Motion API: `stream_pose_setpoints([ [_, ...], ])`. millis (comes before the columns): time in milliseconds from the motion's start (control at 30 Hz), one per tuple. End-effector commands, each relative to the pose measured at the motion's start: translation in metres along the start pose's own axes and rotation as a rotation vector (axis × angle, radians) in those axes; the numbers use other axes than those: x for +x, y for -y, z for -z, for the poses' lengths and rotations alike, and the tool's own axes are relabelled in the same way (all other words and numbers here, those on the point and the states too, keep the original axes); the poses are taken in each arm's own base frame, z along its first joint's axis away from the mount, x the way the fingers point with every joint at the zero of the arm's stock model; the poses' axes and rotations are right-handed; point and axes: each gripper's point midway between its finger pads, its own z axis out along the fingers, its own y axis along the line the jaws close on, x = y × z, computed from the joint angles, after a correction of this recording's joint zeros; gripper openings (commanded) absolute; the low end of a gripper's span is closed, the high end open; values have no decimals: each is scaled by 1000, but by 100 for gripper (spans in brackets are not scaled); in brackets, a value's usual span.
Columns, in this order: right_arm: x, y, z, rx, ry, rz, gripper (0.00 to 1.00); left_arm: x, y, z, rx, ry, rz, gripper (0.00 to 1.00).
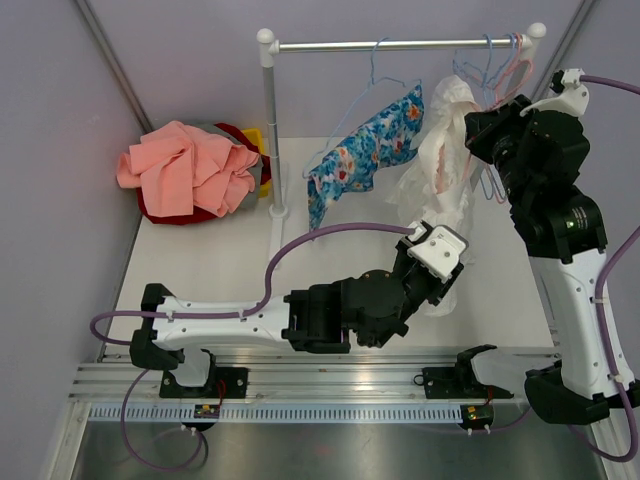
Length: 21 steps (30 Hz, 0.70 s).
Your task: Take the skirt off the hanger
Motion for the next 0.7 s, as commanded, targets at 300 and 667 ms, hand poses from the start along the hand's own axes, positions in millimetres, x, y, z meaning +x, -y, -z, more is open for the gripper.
stream_pose_setpoints([
  [300, -41, -29, 30, -120, 86, -100, 0, -7, 1, -5, -2, 50, 61, 22],
  [667, -32, -29, 36, -136, 61, -132, 0, -7, -1, -9, -9, 36, 34, 0],
])
